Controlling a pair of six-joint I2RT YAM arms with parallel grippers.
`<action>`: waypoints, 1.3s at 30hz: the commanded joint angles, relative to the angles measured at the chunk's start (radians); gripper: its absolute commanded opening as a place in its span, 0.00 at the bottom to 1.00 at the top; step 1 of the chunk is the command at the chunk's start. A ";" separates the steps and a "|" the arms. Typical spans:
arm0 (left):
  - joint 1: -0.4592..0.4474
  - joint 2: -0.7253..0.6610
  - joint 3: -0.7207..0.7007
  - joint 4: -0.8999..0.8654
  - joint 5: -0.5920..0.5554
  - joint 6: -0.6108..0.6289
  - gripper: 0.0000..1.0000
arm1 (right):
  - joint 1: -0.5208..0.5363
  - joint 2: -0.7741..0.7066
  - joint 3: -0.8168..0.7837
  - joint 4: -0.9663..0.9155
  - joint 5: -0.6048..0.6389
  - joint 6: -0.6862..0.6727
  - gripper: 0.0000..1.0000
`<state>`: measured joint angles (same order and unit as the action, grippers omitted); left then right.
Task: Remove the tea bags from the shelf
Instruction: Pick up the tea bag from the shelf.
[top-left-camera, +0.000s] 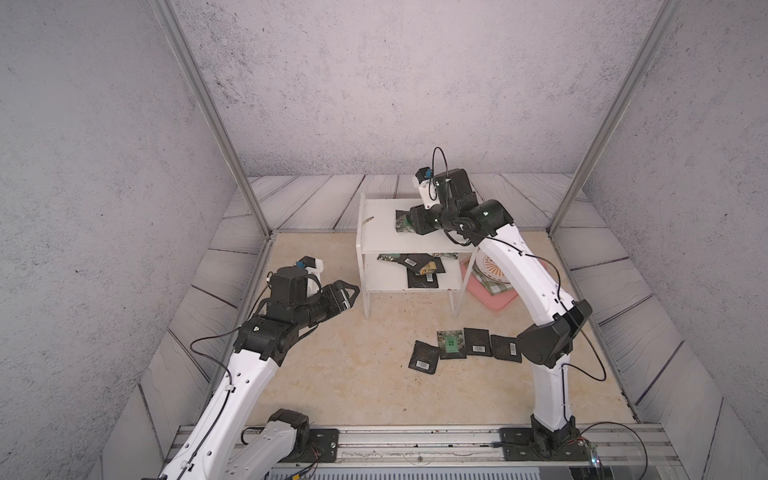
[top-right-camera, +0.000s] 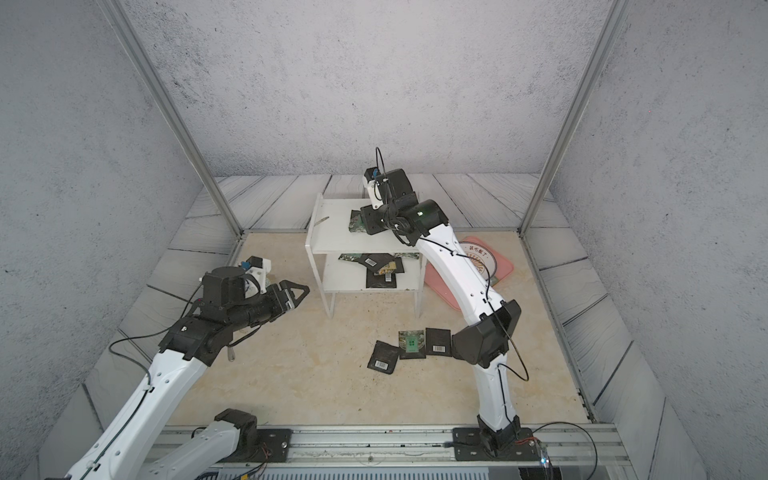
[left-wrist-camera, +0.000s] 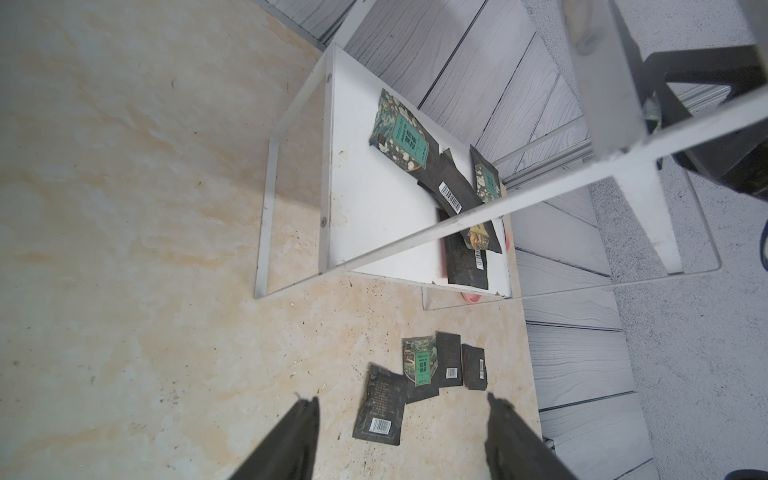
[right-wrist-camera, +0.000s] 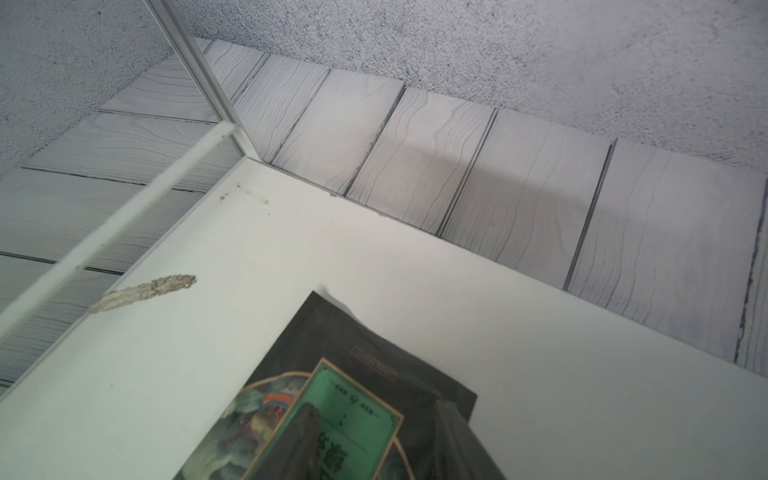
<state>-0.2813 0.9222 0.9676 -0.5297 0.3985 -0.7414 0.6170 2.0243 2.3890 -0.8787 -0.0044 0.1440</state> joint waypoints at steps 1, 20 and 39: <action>0.011 -0.009 0.014 0.015 0.012 0.000 0.68 | 0.005 -0.021 -0.079 -0.227 0.068 -0.024 0.50; 0.011 -0.026 0.038 -0.004 0.014 -0.013 0.68 | 0.034 -0.126 0.001 -0.248 0.067 -0.028 0.66; -0.216 0.057 0.170 0.069 -0.118 -0.069 0.67 | 0.037 -0.219 -0.176 -0.175 -0.064 0.034 0.53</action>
<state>-0.4553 0.9649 1.0821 -0.4850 0.3672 -0.7967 0.6487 1.8416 2.2387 -1.0210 -0.0357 0.1650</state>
